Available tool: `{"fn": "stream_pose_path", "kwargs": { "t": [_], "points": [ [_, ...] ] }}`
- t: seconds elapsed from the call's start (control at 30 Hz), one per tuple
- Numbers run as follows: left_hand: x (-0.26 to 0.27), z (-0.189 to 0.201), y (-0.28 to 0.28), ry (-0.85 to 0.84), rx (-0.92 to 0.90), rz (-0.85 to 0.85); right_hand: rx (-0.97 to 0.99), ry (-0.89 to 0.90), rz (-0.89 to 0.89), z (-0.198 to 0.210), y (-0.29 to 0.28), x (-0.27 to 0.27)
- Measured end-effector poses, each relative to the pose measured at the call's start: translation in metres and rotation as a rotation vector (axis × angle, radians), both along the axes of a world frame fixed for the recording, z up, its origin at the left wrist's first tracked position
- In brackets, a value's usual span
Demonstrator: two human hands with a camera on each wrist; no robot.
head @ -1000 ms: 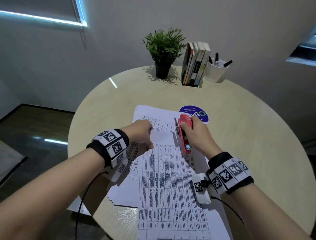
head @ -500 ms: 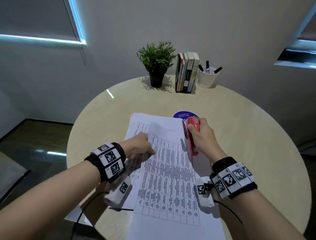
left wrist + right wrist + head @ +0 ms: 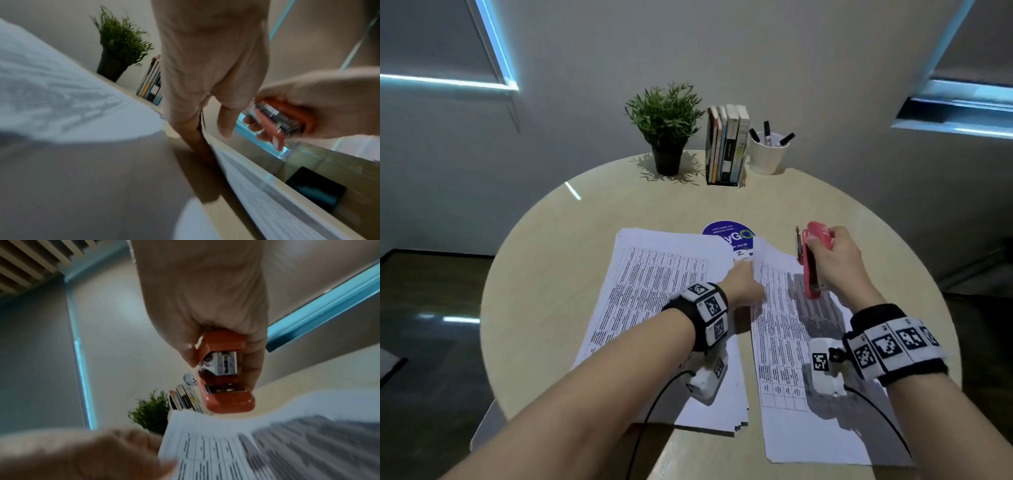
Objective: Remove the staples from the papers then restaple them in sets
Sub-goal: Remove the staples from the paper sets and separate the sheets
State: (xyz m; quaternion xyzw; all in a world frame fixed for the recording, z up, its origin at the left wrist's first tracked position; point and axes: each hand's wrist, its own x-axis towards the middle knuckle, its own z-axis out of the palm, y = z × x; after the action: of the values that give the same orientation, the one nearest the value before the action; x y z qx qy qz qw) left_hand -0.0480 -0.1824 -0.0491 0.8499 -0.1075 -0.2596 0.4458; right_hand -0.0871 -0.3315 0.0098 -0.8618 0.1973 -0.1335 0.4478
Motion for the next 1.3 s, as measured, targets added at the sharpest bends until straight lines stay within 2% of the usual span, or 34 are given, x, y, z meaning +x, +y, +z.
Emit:
{"fn": "stream_pose_path", "kwargs": {
  "t": [0.07, 0.13, 0.2, 0.27, 0.33, 0.4, 0.53, 0.63, 0.73, 0.87, 0.97, 1.03, 1.13, 1.3],
  "points": [
    [0.0, 0.004, 0.002, -0.092, 0.044, -0.067, 0.018, 0.06, -0.011, -0.012, -0.001, 0.002],
    [0.01, 0.011, 0.016, -0.27, 0.139, -0.099, 0.046, 0.122, 0.004, -0.025, 0.001, 0.004],
    [0.029, 0.019, 0.043, -0.428, 0.239, -0.023, 0.082, 0.183, 0.026, -0.036, 0.004, 0.007],
    [0.049, 0.024, 0.082, -0.562, 0.423, 0.063, 0.135, 0.241, 0.036, -0.045, 0.007, 0.01],
    [0.067, 0.022, 0.125, -0.549, 0.612, 0.116, 0.14, 0.28, 0.03, -0.049, 0.007, 0.013],
    [0.076, 0.017, 0.159, -0.453, 0.694, 0.118, 0.142, 0.318, 0.033, -0.048, 0.008, 0.017],
    [0.082, 0.006, 0.185, -0.394, 0.602, 0.095, 0.17, 0.396, 0.049, -0.051, 0.005, 0.027],
    [0.087, 0.007, 0.188, -0.381, 0.616, 0.083, 0.21, 0.434, 0.048, -0.052, 0.002, 0.032],
    [0.09, 0.01, 0.189, -0.433, 0.663, 0.029, 0.225, 0.443, 0.044, -0.049, 0.002, 0.033],
    [0.087, 0.009, 0.188, -0.551, 0.697, 0.032, 0.182, 0.443, 0.048, -0.047, 0.004, 0.031],
    [0.086, 0.008, 0.191, -0.573, 0.732, 0.031, 0.144, 0.431, 0.044, -0.048, 0.006, 0.029],
    [0.088, 0.008, 0.193, -0.582, 0.656, 0.105, 0.118, 0.423, 0.043, -0.047, 0.008, 0.029],
    [0.089, 0.014, 0.196, -0.577, 0.437, 0.226, 0.113, 0.425, 0.046, -0.049, 0.008, 0.03],
    [0.072, 0.039, 0.191, -0.329, -0.045, 0.324, 0.123, 0.442, 0.044, -0.046, 0.01, 0.028]
  ]
}}
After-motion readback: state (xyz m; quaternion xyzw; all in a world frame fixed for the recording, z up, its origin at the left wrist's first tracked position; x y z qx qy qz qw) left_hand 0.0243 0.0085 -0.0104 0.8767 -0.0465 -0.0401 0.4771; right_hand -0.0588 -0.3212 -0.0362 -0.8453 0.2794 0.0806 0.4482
